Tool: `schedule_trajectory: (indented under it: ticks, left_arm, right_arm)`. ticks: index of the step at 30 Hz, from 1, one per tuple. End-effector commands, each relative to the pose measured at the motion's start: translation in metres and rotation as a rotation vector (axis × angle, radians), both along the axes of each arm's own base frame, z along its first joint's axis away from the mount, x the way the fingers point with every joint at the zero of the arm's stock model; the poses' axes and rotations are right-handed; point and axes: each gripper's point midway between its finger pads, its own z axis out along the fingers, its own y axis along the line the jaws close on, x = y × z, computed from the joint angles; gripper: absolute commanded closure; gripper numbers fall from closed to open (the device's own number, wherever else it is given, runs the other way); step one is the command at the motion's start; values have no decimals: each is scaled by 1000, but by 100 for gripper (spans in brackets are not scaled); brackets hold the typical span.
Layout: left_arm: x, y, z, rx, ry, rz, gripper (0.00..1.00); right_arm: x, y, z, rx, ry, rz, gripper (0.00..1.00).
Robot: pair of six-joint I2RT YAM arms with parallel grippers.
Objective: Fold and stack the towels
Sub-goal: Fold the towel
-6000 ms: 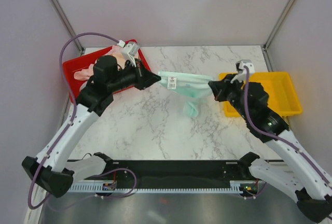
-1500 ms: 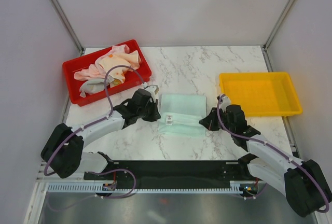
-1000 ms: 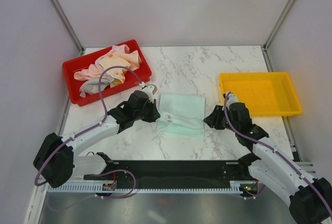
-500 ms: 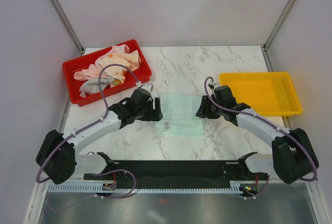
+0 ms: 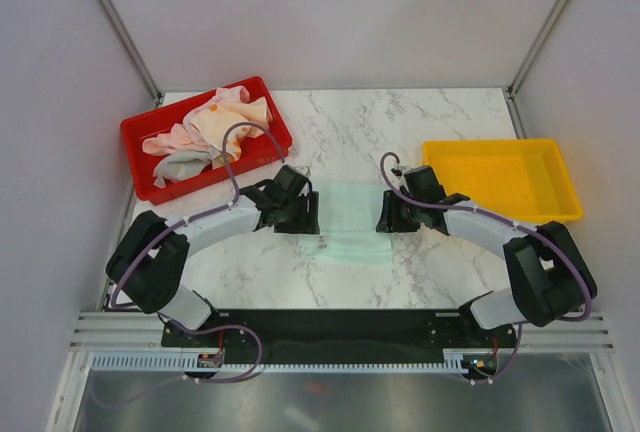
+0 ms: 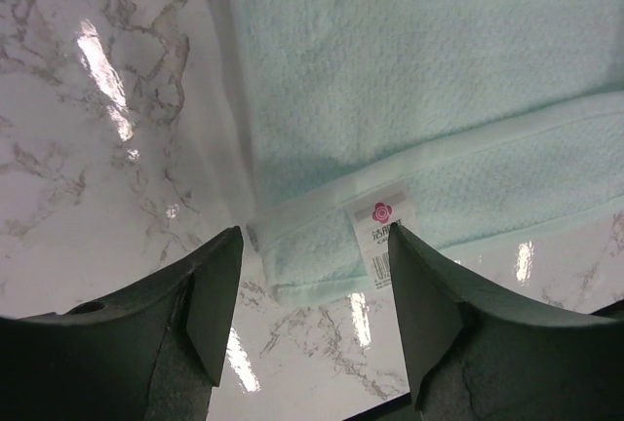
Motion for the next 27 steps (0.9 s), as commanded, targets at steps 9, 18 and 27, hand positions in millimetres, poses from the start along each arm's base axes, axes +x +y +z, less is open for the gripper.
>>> schedule_trajectory:
  ticks: [9,18,27]
  left_arm:
    - [-24,-10,8,-114,70,-34,37]
    - [-46,2,12,-161,66,-26,41]
    - [-33,11,35,-184,-24,64,36]
  right_arm:
    - [-17,3,25,71,-71,60,79]
    - [-49,4,28,146,-57,40,83]
    - [-75,12,23,217,-30,84,78]
